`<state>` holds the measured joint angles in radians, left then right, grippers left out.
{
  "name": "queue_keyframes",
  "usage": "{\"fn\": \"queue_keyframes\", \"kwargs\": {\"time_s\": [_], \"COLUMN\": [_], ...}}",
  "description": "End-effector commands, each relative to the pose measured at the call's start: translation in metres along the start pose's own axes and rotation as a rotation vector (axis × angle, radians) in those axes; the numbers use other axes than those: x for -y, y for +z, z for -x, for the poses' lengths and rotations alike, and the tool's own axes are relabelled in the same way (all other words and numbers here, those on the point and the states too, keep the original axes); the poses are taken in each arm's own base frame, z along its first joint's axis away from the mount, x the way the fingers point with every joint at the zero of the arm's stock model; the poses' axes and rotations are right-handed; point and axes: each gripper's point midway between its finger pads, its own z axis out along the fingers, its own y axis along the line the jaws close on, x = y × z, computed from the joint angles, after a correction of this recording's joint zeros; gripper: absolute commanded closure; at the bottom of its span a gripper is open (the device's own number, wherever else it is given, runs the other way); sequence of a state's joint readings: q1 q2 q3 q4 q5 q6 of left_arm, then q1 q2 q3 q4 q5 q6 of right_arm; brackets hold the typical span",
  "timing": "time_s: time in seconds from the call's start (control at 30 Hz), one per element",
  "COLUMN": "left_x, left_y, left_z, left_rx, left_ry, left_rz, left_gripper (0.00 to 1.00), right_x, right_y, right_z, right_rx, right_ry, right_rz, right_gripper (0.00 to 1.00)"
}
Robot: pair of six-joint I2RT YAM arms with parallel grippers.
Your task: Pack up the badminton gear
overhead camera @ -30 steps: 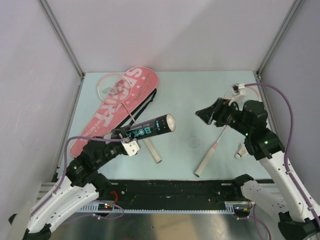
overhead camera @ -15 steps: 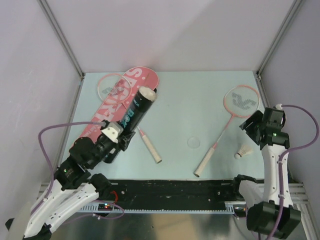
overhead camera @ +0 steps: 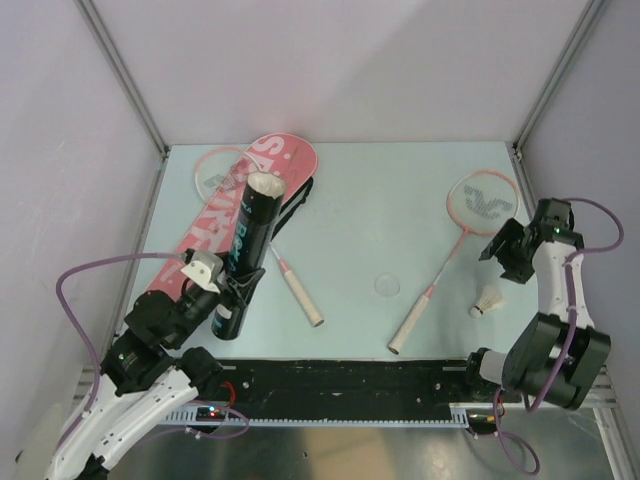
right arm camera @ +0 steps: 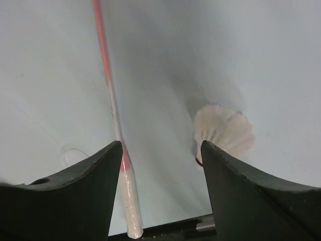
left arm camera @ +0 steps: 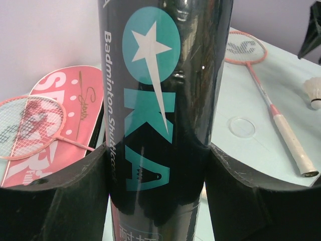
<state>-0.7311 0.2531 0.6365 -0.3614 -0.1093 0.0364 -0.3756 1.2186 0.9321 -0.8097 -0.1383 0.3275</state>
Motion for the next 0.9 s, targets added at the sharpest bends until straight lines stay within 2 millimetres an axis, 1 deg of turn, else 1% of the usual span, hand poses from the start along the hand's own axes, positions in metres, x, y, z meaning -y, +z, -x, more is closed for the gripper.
{"fn": "queue_keyframes", "kwargs": {"time_s": [0.0,0.13,0.2,0.27,0.37,0.47,0.6,0.8,0.87], "left_x": [0.008,0.013,0.013,0.014,0.015,0.016,0.016,0.018,0.019], "left_y": [0.002,0.003,0.003,0.004,0.005,0.006,0.007,0.008,0.009], "left_z": [0.015,0.012,0.01,0.008,0.007,0.007,0.006,0.005,0.005], "left_rx": [0.06,0.053,0.048,0.044,0.039,0.036,0.03,0.027,0.026], "left_ry": [-0.033,-0.012,-0.004,-0.001,0.005,0.012,0.017,0.019,0.021], "left_rz": [-0.035,-0.059,-0.064,-0.064,-0.072,-0.074,-0.077,-0.083,-0.087], "left_gripper": [1.0,1.0,1.0,1.0,1.0,1.0,1.0,1.0,1.0], "right_x": [-0.015,0.008,0.018,0.024,0.025,0.029,0.021,0.013,0.01], "right_y": [0.002,0.021,0.027,0.032,0.039,0.043,0.043,0.037,0.034], "right_z": [0.031,0.02,0.016,0.012,0.0,-0.012,-0.019,-0.026,-0.031], "right_rx": [-0.005,-0.132,-0.183,-0.23,-0.314,-0.38,-0.41,-0.432,-0.455], "right_ry": [-0.127,-0.159,-0.169,-0.167,-0.156,-0.173,-0.18,-0.183,-0.188], "right_rz": [0.052,-0.046,-0.091,-0.113,-0.108,-0.142,-0.106,-0.065,-0.048], "right_gripper": [0.31,0.31,0.31,0.31,0.32,0.33,0.39,0.6,0.63]}}
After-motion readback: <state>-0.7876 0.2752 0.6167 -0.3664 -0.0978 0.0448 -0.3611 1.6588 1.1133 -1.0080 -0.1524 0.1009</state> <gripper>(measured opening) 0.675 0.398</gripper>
